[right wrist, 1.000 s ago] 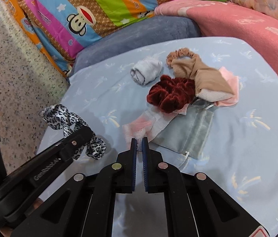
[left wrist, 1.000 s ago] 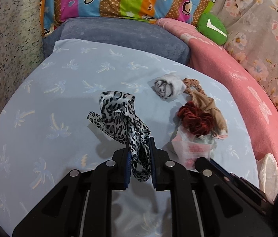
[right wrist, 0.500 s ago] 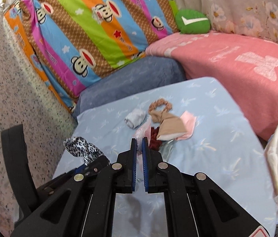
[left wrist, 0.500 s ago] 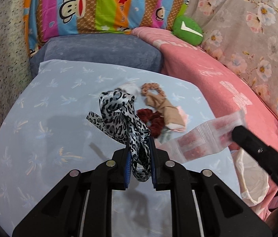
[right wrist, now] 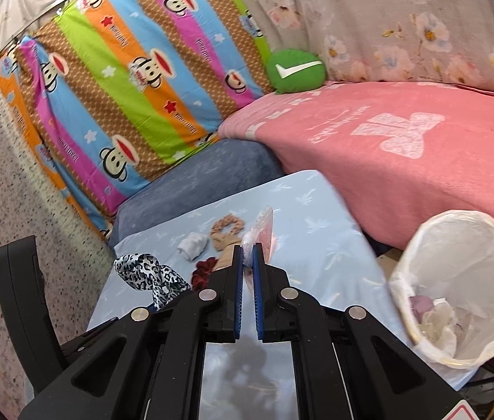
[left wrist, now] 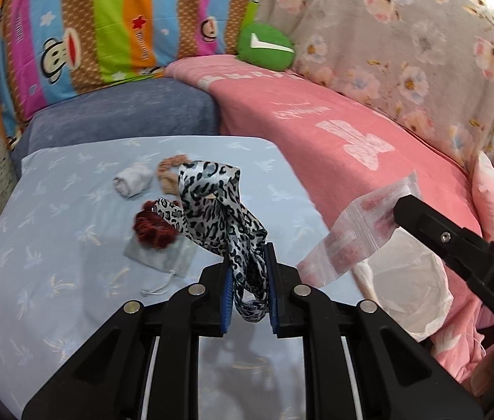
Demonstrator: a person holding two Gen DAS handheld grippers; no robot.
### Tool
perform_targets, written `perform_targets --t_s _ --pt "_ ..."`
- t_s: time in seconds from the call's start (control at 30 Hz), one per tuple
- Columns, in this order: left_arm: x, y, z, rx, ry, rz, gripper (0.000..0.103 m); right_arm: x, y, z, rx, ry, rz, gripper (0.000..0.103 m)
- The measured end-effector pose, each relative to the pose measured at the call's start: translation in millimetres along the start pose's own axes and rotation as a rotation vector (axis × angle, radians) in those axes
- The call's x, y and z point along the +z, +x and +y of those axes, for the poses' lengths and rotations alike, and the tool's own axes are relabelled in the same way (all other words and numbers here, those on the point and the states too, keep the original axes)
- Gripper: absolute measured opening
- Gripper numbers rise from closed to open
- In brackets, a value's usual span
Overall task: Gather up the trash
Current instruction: 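Carry the leopard strip and plastic bag over the white bin with both tools, then open both tools to drop the strip and bag into the bin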
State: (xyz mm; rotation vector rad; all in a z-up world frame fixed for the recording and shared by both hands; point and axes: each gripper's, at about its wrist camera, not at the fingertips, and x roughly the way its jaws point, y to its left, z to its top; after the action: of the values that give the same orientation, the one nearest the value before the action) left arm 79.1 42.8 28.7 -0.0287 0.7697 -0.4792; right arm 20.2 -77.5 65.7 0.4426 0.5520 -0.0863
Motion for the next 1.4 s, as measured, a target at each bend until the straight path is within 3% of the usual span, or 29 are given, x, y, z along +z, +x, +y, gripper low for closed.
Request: perform_targets --t_s 0.77,0.97,1.17,1.4 --pt "-0.4 45.0 -160.0 -0.226 0.288 0.078 0.017 15.9 -53.4 -157.0 -0.214 0.188 -0.09 0.005" --pt "-3.4 54.5 -178.4 -0.27 0.314 0.105 0.017 13.4 -58.5 -179.8 -0.247 0.219 -0.096 0.005" --pt "-7.7 59.3 -186.1 -0.28 0.324 0.12 0.017 15.0 -70.0 -190.0 -0.267 0.239 -0.128 0.005" --pt "-12.6 67.5 -193.4 -0.279 0.338 0.14 0.017 11.1 -63.2 -199.6 -0.283 0.248 -0.104 0.005"
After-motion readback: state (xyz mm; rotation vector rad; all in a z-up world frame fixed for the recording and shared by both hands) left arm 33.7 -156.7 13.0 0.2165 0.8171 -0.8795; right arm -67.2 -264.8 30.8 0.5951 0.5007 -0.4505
